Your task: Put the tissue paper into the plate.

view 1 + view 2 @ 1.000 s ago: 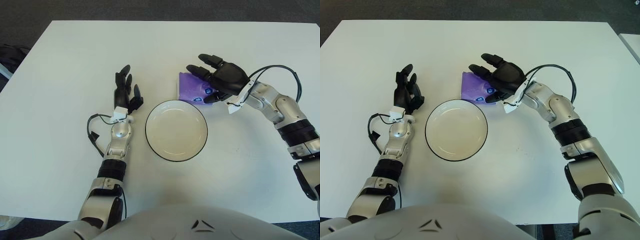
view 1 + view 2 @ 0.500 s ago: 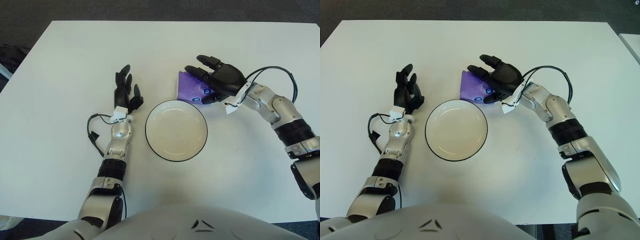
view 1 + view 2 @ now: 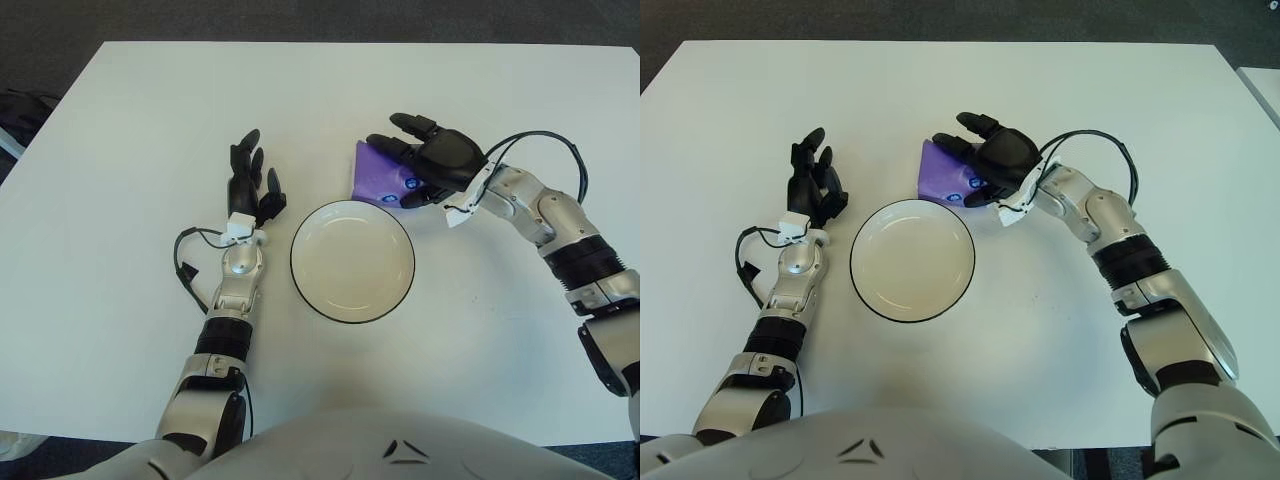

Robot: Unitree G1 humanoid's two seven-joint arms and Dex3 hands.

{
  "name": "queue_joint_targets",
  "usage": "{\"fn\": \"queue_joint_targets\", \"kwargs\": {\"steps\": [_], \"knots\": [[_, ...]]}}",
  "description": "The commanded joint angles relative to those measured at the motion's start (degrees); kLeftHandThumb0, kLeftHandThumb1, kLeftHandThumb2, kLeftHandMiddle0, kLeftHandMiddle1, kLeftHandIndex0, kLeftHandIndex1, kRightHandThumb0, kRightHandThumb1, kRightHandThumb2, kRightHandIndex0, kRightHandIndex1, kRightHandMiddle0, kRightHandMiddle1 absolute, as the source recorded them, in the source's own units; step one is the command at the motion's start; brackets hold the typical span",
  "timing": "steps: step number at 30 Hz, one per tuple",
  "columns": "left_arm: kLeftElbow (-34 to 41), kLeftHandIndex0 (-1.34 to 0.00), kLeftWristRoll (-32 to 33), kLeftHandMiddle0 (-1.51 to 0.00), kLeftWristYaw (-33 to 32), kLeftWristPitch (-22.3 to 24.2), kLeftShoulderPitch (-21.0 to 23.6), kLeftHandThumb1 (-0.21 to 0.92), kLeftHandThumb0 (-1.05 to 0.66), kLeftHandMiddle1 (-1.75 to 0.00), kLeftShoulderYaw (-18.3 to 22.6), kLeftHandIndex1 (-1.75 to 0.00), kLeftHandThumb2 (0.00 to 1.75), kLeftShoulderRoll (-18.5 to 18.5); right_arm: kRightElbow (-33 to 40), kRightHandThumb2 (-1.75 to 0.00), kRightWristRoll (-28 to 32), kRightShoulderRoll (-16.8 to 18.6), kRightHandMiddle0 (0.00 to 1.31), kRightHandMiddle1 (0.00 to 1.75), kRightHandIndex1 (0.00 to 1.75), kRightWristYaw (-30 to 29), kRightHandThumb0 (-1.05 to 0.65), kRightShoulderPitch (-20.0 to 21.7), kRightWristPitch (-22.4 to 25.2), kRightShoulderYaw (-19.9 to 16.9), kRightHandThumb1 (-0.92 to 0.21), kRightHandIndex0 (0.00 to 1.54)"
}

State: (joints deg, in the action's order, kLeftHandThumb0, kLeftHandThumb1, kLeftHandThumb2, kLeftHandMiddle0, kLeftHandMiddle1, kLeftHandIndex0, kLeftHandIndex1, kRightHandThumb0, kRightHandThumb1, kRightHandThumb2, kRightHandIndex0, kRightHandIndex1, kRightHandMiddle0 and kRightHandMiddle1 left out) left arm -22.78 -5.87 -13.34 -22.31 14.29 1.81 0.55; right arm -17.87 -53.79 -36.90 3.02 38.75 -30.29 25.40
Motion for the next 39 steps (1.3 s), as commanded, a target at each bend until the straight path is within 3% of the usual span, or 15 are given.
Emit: {"fn": "queue_joint_targets", "kwargs": {"steps": [1, 15, 39], "knots": [[-4.28, 0.0, -0.77, -0.39, -0.53, 1.36, -5.63, 0.92, -0.73, -0.01, -0.4, -0.77, 0.79, 0.83, 0.04, -0.53, -0.29, -0.08, 0.0, 0.0, 0.0, 1.59, -1.05, -0.05, -0.57, 1.08, -0.92, 0.0], [-4.43, 0.0, -1.1, -0.39, -1.2, 0.41, -5.86, 0.92, -0.73, 0.0, -0.72, -0.77, 0.79, 1.1, -1.43, -0.57, 0.95, -0.51, 0.0, 0.0, 0.0, 7.63, -1.05, 2.02, -2.86, 2.8, -0.92, 0.0], [-4.25, 0.0, -1.03, -0.39, -1.82, 0.46, -6.04, 0.92, -0.72, 0.0, -0.9, -0.78, 0.79, 1.4, 1.37, -0.48, -0.02, -1.58, 0.0, 0.0, 0.0, 16.13, -1.05, 1.75, -0.77, 4.35, -0.92, 0.0]]}}
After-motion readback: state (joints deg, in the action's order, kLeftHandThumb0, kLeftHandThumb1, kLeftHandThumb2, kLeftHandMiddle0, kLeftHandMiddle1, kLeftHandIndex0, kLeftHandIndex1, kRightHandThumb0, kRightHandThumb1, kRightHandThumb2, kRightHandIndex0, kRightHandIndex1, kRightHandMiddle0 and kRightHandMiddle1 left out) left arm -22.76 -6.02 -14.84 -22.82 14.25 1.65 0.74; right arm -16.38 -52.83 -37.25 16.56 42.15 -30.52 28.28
